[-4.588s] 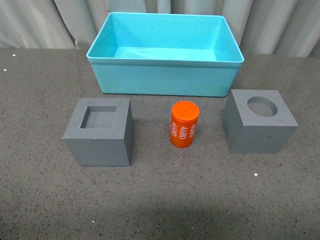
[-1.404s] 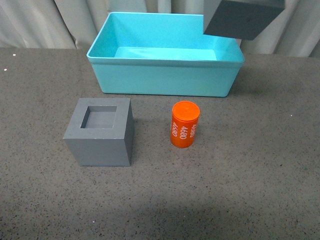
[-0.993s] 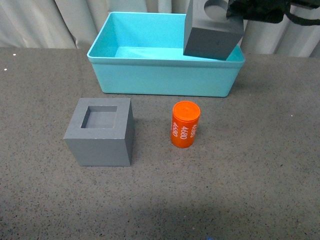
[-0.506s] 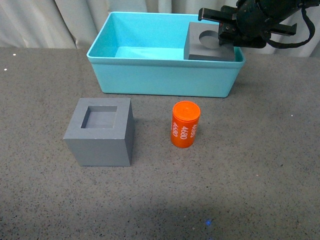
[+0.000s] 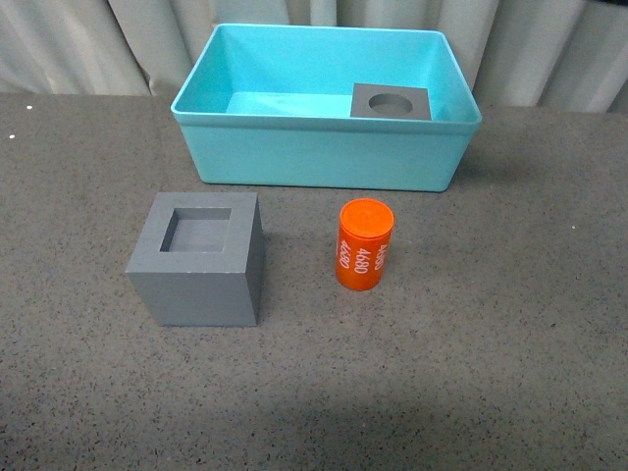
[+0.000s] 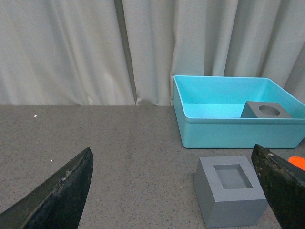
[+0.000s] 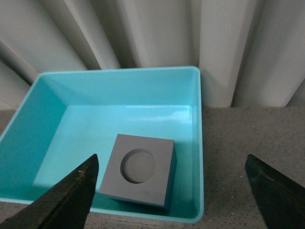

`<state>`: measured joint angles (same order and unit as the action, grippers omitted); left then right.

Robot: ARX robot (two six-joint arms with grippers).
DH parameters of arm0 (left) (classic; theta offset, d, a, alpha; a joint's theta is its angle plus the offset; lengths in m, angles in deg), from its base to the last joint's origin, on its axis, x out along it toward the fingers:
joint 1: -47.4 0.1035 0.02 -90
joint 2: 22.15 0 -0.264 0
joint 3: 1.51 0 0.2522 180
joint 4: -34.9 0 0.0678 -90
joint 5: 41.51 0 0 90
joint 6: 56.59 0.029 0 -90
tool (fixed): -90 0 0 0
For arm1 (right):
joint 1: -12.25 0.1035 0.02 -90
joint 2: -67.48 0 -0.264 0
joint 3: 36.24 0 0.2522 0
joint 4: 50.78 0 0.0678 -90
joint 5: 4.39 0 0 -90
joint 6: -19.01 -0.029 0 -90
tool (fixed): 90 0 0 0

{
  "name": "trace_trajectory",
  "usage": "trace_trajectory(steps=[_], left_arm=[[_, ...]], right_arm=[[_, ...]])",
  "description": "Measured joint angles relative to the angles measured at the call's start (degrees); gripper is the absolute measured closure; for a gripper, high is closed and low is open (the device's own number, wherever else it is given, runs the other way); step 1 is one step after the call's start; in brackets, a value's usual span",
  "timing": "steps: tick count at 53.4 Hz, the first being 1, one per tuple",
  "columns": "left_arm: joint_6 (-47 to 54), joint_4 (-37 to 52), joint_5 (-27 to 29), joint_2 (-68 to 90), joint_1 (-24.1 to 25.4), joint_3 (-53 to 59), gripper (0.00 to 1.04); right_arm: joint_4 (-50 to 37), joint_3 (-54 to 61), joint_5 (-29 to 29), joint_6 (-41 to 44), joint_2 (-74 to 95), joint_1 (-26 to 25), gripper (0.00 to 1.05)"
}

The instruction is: Place gray and orange parts in blue box

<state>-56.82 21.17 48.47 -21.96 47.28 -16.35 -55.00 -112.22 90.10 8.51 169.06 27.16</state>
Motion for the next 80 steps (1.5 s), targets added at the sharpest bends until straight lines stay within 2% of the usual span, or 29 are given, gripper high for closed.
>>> trace_trajectory(steps=[7, 13, 15, 17, 20, 24, 29, 39, 43, 80], left_arm=[[0.0, 0.0, 0.0, 0.0, 0.0, 0.0, 0.07], [0.0, 0.0, 0.0, 0.0, 0.0, 0.0, 0.07], [-1.4, -2.6, 1.7, 1.3, -0.6, -0.9, 0.07], [-5.0, -9.9, 7.0, 7.7, -1.6, -4.6, 0.07], [-8.0, -8.8, 9.9, 19.9, -1.5, -7.5, 0.07], [-10.6, -2.1, 8.5, 32.7, 0.1, -10.3, 0.07], [-13.4, 6.1, 3.7, 48.4, 1.7, -15.9, 0.07], [-14.1, 7.5, -4.3, 70.4, 0.8, -25.4, 0.07], [-13.4, 7.9, -3.7, 76.7, -0.5, -28.5, 0.07], [-10.6, 14.0, -4.7, 94.9, -8.1, -36.1, 0.07]], right_arm=[[-4.6, 16.6, 3.7, 2.3, -12.3, -2.1, 0.10], [-4.5, 22.5, 5.1, 4.0, -15.2, -2.7, 0.10], [-4.5, 23.1, 5.1, 4.3, -15.2, -2.8, 0.10], [-4.5, 23.1, 5.0, 4.6, -15.2, -2.8, 0.10], [-4.5, 23.1, 4.9, 4.8, -15.4, -2.7, 0.10], [-4.5, 23.1, 4.9, 5.0, -15.5, -2.5, 0.10], [-4.6, 23.1, 4.9, 5.0, -15.5, -2.4, 0.10], [-4.6, 23.1, 4.9, 5.0, -15.5, -2.6, 0.10], [-4.6, 23.1, 4.9, 5.2, -15.5, -2.5, 0.10], [-4.6, 23.1, 4.9, 5.2, -15.5, -2.5, 0.10]])
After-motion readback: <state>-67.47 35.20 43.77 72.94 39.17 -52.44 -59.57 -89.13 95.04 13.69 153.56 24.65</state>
